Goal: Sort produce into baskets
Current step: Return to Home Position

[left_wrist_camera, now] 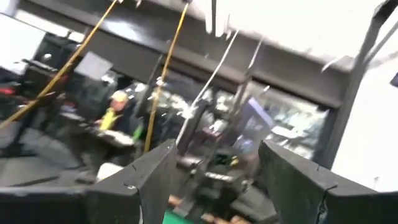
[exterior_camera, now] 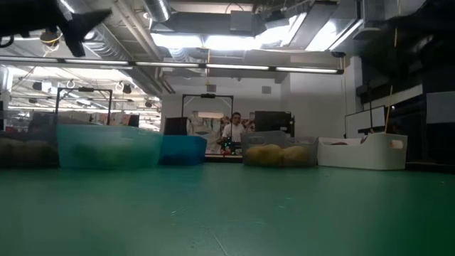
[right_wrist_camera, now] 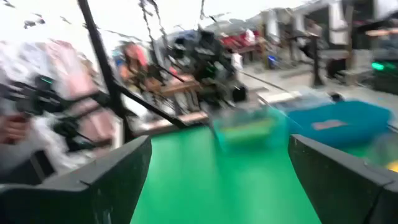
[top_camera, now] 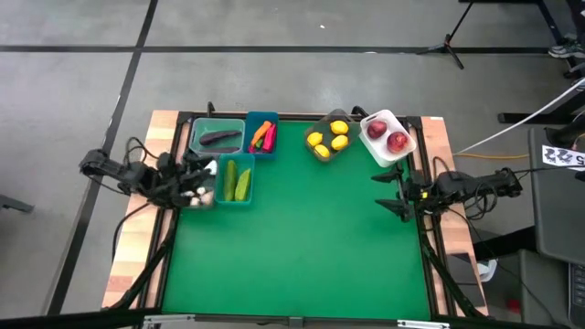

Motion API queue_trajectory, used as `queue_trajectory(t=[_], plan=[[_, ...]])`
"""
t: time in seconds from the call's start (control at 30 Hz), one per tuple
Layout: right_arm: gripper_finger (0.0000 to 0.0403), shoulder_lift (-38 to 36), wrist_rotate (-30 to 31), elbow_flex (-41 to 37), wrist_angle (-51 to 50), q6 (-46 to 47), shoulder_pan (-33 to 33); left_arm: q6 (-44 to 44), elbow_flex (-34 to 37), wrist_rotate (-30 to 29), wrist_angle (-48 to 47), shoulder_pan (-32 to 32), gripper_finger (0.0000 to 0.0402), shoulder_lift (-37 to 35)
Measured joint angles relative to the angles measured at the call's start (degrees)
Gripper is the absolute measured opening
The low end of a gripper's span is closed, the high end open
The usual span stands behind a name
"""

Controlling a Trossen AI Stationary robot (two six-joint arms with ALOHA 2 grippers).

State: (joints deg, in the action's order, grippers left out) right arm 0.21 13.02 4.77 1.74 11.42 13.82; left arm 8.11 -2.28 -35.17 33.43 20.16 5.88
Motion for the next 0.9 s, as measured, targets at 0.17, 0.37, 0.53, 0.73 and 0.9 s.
queue_trajectory(t=[0.17, 0.37, 0.53, 0.73, 0.9], plan=[[0.0376, 0.00, -2.76, 3.80, -0.13, -0.07, 0.00, -1.04, -1.63, -0.02, -0.64, 3.93, 0.0226, -5.75], [0.0376, 0.00, -1.56, 4.55, -3.23, -1.37, 0.02, -1.16, -1.46, -0.91, -5.51, 6.66, 0.0226, -5.63], [0.0376, 0.00, -1.65, 3.90, -6.98, -0.61, 0.02, 2.00, 1.87, -0.84, -7.83, 7.35, 0.0226, -5.63], [0.0376, 0.00, 0.81, -0.39, -7.46, -0.54, 0.00, 3.06, 1.79, -0.33, -15.13, 7.50, 0.0226, -5.58], [0.0376, 0.02, -0.83, -1.73, -5.39, -2.95, 0.00, -0.58, 1.79, 1.84, -14.99, 7.81, 0.0226, -5.60]])
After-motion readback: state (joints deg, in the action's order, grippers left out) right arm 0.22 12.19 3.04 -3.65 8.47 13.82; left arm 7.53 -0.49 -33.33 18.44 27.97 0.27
